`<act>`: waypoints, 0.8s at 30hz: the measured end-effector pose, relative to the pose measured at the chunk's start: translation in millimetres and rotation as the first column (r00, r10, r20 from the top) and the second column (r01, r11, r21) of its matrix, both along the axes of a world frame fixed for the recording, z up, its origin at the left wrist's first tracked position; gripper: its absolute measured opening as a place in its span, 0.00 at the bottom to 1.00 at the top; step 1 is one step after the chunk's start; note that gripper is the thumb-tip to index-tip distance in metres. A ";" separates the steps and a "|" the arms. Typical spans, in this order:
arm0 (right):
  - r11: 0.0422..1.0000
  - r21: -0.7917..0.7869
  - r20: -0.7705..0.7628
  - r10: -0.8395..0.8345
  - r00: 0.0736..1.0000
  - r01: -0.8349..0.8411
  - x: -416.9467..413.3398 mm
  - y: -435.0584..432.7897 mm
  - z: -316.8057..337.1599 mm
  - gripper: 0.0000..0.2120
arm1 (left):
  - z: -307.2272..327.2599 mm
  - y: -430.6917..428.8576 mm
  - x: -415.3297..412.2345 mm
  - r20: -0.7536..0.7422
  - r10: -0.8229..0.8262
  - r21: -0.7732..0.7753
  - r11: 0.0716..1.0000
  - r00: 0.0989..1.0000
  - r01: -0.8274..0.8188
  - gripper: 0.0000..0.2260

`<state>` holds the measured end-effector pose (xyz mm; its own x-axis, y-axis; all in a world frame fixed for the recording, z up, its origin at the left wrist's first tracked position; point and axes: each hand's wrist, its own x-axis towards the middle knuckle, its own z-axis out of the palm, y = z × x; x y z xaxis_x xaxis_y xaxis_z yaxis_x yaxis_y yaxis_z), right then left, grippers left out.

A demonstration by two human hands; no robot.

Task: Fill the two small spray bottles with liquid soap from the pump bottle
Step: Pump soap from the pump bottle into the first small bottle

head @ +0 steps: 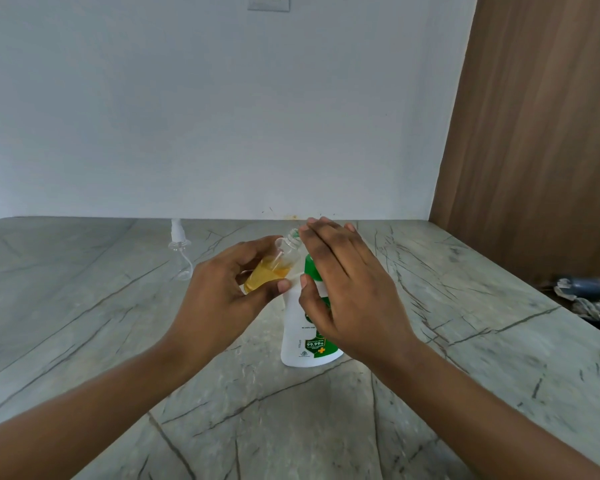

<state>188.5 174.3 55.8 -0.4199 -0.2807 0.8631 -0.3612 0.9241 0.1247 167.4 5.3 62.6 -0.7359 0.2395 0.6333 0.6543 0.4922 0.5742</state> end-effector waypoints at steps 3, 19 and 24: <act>1.000 0.003 -0.004 -0.002 1.000 0.002 0.6 -0.6 0.4 0.23 | 0.4 -0.4 1.1 -0.003 0.001 0.005 1.000 1.000 -0.001 0.24; 0.994 -0.092 -0.022 0.065 0.998 -0.067 3.0 -4.9 -1.4 0.19 | -3.7 -0.9 1.5 0.011 -0.006 0.013 1.000 1.000 0.006 0.24; 0.990 -0.105 -0.044 0.091 0.995 -0.095 2.3 -3.7 -2.9 0.18 | -5.6 -1.6 0.9 0.009 -0.011 0.017 1.000 1.000 0.011 0.24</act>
